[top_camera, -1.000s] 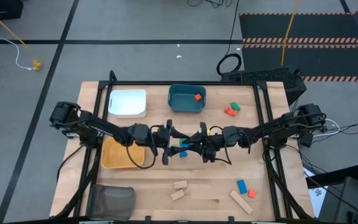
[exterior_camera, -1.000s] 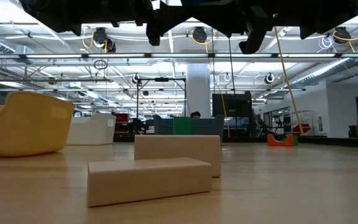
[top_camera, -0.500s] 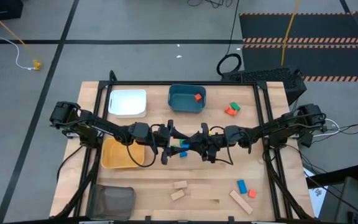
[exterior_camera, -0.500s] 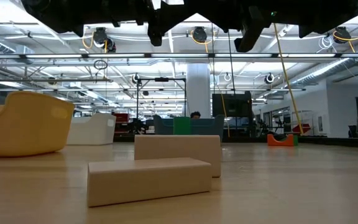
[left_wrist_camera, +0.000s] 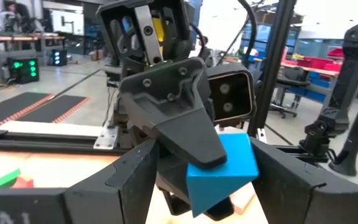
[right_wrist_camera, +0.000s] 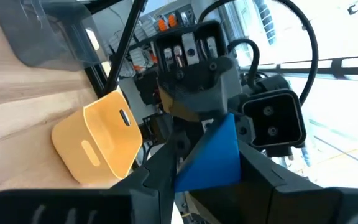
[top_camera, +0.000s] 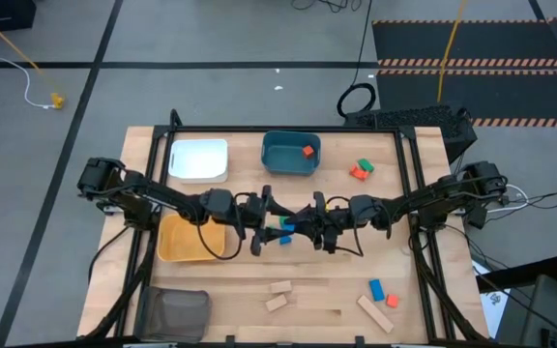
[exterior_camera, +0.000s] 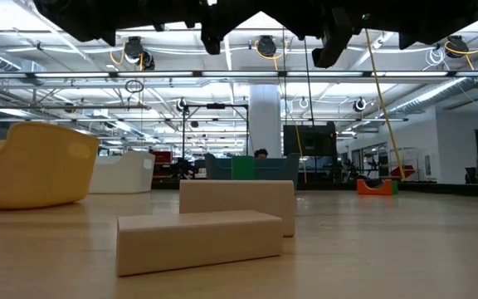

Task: Sort & place blocks by color
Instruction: Put the top right blue wooden block into the white bin

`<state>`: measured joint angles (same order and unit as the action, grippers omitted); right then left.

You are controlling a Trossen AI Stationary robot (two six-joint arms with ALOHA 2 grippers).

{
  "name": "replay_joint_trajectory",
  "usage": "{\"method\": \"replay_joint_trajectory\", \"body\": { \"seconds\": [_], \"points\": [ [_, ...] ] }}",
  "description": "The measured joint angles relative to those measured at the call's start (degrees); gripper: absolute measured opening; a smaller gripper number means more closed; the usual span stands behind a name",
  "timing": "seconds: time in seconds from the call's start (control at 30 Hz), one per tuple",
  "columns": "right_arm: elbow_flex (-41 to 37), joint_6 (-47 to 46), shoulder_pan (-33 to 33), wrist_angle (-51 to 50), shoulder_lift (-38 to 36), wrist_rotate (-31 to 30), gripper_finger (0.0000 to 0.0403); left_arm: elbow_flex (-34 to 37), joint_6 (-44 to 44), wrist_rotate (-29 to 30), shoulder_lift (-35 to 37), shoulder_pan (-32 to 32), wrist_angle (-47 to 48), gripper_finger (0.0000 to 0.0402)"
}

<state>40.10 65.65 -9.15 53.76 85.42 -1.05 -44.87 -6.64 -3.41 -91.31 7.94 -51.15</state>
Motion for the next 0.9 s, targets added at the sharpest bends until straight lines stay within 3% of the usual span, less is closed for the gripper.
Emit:
{"method": "replay_joint_trajectory", "body": {
  "seconds": [0.23,0.53,0.8,0.9],
  "points": [
    [0.0,0.2,0.0,1.2,-0.1,-0.1,0.0110,-0.5,0.2,-1.4,0.1,-0.3,0.8,0.0181],
    [0.0,1.1,0.1,1.2,0.0,-0.1,0.0111,-0.7,-1.0,-1.9,0.0,-1.2,1.5,0.0164],
    [0.0,0.3,0.0,1.3,0.0,-0.2,0.0118,-0.7,0.1,-1.5,0.0,-1.3,1.6,0.0095],
    [0.0,-2.5,0.0,1.2,0.0,-0.4,0.0131,-0.7,-0.5,-1.5,0.0,-1.6,1.7,0.0091]
  ]
}}
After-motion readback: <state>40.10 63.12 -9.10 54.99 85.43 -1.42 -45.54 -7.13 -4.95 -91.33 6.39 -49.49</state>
